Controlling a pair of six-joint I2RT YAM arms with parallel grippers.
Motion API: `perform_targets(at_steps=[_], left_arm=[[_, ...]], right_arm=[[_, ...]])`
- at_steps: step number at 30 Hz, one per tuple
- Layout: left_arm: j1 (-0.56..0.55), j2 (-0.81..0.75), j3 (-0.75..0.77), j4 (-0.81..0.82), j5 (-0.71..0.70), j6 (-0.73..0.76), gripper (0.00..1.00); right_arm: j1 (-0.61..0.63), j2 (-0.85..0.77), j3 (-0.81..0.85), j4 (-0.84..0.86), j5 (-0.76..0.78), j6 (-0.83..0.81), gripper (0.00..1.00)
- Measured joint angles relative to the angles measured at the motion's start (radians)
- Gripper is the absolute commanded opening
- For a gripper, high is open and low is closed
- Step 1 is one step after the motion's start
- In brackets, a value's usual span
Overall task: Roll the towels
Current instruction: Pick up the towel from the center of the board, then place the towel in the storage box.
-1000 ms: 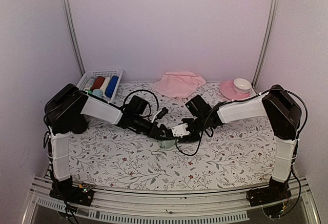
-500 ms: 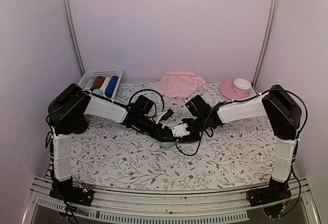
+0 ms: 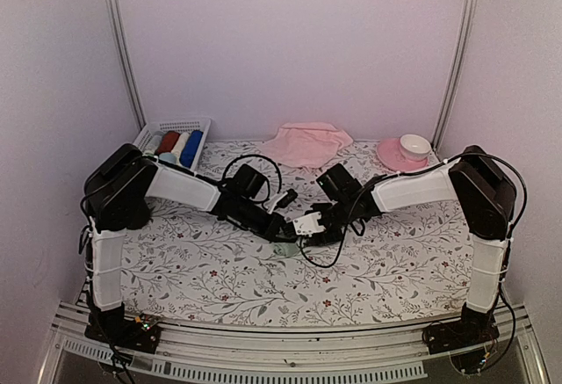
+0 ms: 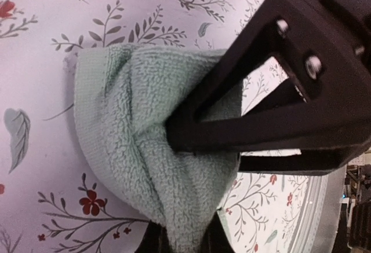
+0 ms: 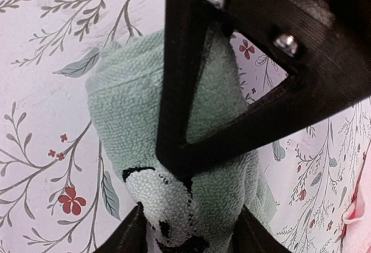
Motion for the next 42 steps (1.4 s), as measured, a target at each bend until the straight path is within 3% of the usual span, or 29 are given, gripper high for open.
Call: perform_targets(at_steps=[3, 5, 6, 11, 18, 27, 35, 42], left_arm=[[-0.006, -0.013, -0.005, -0.002, -0.039, -0.003, 0.00], [-0.016, -0.042, -0.019, -0.005, -0.090, -0.003, 0.00], [-0.018, -0.063, -0.031, -0.011, -0.121, -0.002, 0.00], [-0.003, -0.217, -0.082, -0.080, -0.278, 0.010, 0.00], [0.106, -0.389, -0.080, -0.151, -0.500, 0.055, 0.00], [0.399, -0.512, 0.002, -0.299, -0.723, 0.132, 0.00], [0.596, -0.444, 0.230, -0.420, -0.776, 0.211, 0.00], [0.628, -0.222, 0.352, -0.503, -0.790, 0.256, 0.00]], right_arm=[[0.003, -0.011, -0.004, -0.009, 0.016, 0.011, 0.74], [0.006, -0.034, -0.014, -0.023, 0.024, 0.022, 0.97], [0.006, -0.051, -0.018, -0.034, 0.027, 0.030, 0.99], [-0.026, -0.186, -0.027, -0.079, 0.047, 0.069, 0.99], [-0.103, -0.343, -0.028, -0.053, 0.048, 0.140, 0.99], [-0.105, -0.341, -0.053, -0.015, 0.067, 0.193, 0.99], [-0.094, -0.297, -0.053, -0.004, 0.066, 0.229, 0.99], [-0.066, -0.264, -0.053, -0.004, 0.068, 0.233, 0.99]])
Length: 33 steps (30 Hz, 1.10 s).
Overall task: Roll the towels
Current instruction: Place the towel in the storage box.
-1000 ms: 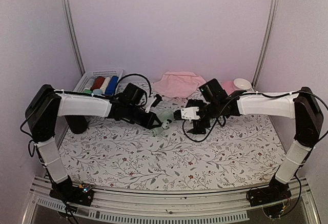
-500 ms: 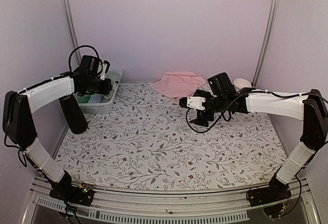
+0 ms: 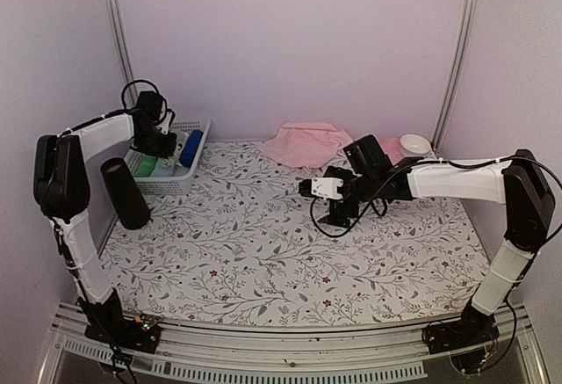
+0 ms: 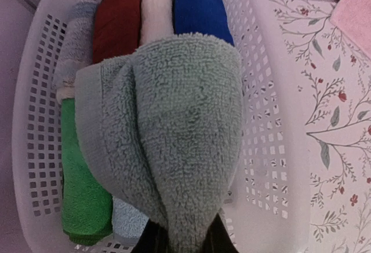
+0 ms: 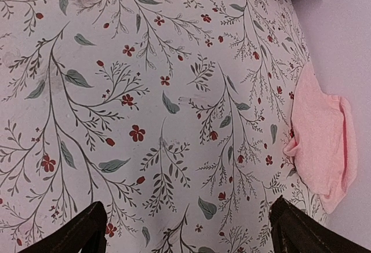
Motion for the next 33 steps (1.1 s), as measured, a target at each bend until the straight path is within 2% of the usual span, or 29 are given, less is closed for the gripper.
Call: perform_targets(at_steps=[6, 18, 33], left_arm=[[0.008, 0.105, 0.007, -0.059, -0.023, 0.022, 0.00], [0.042, 0.201, 0.040, -0.074, 0.027, 0.025, 0.00], [0.106, 0.248, 0.034, -0.048, 0.297, 0.005, 0.00]], right_arm=[[0.008, 0.024, 0.000, 0.000, 0.005, -0.001, 0.99], [0.020, 0.059, 0.000, 0.001, 0.032, -0.002, 0.99], [0.026, 0.065, 0.000, 0.001, 0.044, -0.009, 0.99]])
